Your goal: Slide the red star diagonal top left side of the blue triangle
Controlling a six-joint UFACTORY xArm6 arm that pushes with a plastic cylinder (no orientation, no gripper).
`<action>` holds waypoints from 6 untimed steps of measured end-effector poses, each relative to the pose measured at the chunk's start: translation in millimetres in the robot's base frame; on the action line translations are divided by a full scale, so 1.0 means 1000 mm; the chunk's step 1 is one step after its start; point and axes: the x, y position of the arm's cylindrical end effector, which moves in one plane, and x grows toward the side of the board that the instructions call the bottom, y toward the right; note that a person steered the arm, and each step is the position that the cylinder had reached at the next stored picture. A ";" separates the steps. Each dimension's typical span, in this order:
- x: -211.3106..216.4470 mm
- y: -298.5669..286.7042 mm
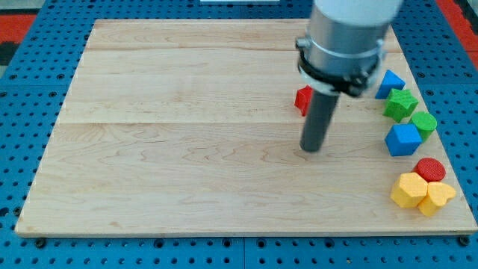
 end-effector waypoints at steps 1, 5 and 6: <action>-0.061 -0.001; -0.132 0.003; -0.147 0.020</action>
